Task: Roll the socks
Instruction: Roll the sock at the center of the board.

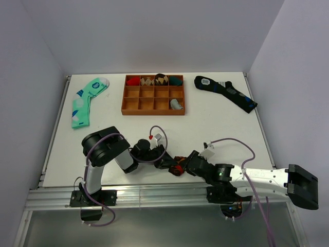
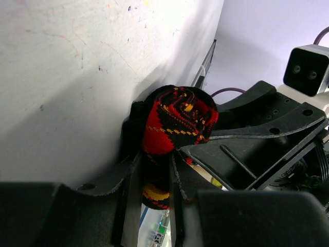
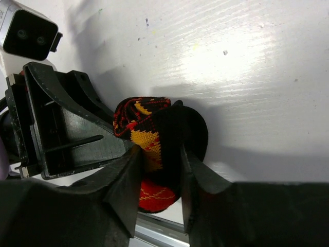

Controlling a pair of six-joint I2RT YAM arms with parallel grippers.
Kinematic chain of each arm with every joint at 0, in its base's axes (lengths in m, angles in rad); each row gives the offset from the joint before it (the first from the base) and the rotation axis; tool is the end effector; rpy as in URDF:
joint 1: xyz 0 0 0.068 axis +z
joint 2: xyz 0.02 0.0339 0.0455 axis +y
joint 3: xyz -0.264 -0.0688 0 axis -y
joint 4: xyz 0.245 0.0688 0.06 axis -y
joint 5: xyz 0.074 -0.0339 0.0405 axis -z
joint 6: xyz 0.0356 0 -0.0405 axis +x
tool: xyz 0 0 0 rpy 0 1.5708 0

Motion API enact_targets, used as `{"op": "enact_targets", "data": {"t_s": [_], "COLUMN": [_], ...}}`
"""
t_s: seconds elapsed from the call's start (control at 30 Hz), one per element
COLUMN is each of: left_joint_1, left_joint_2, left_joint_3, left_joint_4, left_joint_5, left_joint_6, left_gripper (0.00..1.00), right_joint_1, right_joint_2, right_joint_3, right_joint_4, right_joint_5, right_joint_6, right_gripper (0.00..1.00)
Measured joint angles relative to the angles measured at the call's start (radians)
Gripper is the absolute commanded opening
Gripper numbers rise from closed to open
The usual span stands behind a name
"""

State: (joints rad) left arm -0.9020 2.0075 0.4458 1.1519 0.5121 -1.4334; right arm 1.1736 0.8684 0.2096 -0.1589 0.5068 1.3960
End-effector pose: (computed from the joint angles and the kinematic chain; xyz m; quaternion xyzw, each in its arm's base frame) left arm 0.1663 -0.2385 0.0664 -0.0784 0.8170 -0.5711 0.0133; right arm 0.0747 0.1333 0.1358 0.1915 0.8845 0.2757 0.3241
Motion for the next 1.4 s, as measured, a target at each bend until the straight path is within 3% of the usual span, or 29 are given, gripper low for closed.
{"op": "enact_targets", "data": {"t_s": [0.17,0.63,0.97,1.1,1.3,1.4], "left_joint_1": [0.0,-0.017,-0.017,-0.017,-0.017,-0.017], "left_joint_2": [-0.002,0.021,0.046,0.057,0.058,0.059], "left_joint_3": [0.019,0.043,0.047,0.048,0.052,0.052], "left_joint_4": [-0.031,-0.026,0.01,0.031,0.03,0.03], "left_joint_5": [0.008,0.013,0.005,-0.007,-0.014,-0.014], "left_joint_6": [0.002,-0.002,-0.044,-0.056,-0.06,-0.061], "left_gripper": [0.0,0.0,0.0,0.0,0.0,0.0], "right_joint_1": [-0.005,-0.012,-0.02,-0.024,-0.032,-0.035], "right_joint_2": [0.005,-0.113,0.124,0.233,0.37,0.399], "right_joint_3": [-0.008,-0.074,-0.108,-0.129,-0.177,-0.19], "right_joint_4": [0.001,-0.019,0.348,0.528,0.78,0.842], "right_joint_5": [-0.001,-0.019,0.048,0.101,0.141,0.14], "right_joint_6": [0.036,0.072,0.087,0.08,0.066,0.057], "right_gripper": [0.47,0.53,0.6,0.6,0.5,0.54]}}
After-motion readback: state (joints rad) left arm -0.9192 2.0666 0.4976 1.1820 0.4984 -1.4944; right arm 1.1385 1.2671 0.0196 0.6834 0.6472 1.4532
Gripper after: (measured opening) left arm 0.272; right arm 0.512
